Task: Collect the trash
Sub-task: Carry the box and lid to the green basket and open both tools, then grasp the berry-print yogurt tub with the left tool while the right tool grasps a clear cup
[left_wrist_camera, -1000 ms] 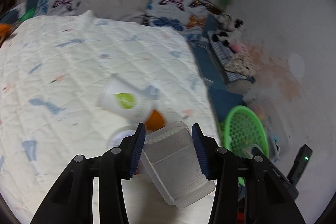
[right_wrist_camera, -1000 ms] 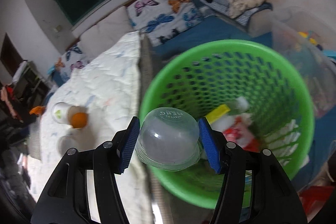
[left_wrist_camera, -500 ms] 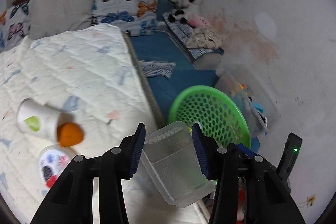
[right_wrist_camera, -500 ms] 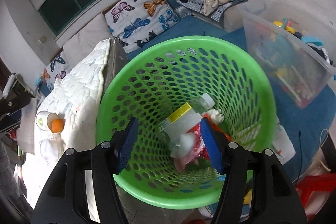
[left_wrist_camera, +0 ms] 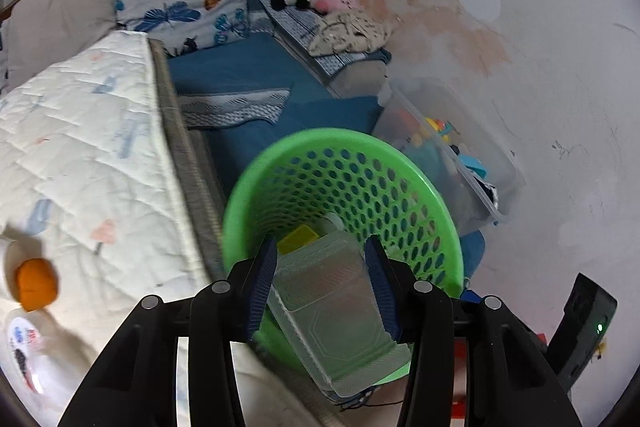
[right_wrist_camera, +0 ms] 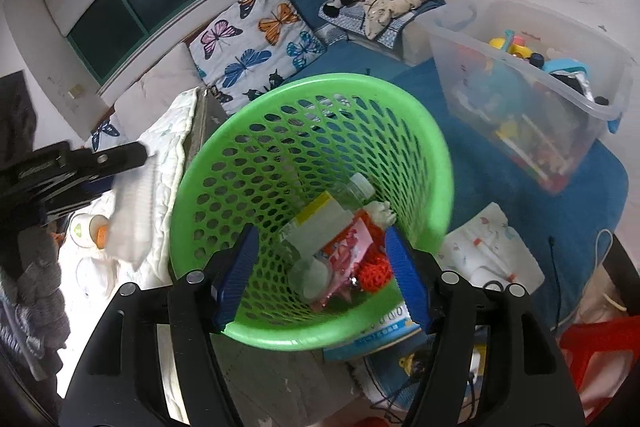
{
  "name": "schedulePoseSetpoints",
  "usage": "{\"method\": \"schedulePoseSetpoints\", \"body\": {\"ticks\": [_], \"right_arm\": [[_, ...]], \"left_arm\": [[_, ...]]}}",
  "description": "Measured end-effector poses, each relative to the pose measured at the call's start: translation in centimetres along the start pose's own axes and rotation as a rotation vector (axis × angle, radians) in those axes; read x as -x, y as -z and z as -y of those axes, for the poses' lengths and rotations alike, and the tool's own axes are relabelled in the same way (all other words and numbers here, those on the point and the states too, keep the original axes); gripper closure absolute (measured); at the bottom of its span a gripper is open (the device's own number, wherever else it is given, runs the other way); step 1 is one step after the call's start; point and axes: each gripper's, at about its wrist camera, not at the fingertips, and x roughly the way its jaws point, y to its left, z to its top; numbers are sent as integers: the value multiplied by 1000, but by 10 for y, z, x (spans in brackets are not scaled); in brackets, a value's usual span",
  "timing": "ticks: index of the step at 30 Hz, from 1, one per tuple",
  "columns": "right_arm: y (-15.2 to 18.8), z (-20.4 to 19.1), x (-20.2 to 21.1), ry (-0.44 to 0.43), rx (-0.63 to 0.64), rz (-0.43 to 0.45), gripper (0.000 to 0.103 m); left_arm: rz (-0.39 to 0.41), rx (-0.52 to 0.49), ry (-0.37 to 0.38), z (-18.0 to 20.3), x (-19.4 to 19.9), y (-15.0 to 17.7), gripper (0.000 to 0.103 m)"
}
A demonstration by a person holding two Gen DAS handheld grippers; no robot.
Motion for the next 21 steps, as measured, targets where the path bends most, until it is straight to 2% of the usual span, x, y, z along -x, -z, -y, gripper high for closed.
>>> {"method": "schedulePoseSetpoints", "body": {"ticks": [5,8,13,21], "right_arm": [[6,4,5,12,4,6,36],[7,3,7,8,1,7,36],[10,-3,10,-5,11,10,36],[17,-31,13,-49,55,5,34]], "left_arm": [[-12,-15,23,11,-13,4,56],[-4,-21,25,13,-13,7,42],[12,-18,35,6,-2,12,42],[63,18,-20,-29,38,33,42]]}}
